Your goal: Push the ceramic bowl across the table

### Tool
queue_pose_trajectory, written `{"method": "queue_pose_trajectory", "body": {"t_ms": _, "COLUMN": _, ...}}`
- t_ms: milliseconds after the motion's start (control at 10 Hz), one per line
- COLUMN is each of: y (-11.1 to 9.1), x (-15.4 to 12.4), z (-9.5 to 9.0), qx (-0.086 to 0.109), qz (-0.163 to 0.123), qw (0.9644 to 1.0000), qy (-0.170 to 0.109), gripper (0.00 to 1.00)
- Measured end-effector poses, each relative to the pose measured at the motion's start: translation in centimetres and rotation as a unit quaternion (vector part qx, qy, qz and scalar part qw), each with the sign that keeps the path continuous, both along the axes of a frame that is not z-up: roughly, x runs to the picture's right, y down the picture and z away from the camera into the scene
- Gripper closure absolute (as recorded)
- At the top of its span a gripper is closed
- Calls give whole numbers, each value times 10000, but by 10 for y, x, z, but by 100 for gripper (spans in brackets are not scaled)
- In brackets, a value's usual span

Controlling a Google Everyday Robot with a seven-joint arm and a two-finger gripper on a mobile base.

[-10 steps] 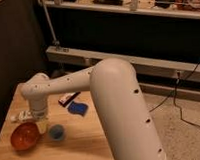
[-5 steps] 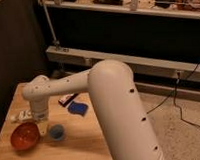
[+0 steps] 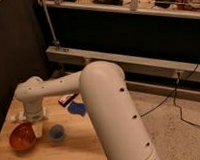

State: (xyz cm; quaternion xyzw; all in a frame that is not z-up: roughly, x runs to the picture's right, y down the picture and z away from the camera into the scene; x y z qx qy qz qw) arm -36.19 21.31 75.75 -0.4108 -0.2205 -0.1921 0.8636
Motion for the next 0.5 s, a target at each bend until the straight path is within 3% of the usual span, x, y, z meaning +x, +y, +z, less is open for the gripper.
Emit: {"method": "queue_pose_trajectory", "body": {"t_ms": 500, "y": 6, "x": -32, "z": -12, "qx": -198, "qz": -3, "qw": 9988, "qy": -440, "gripper": 35}}
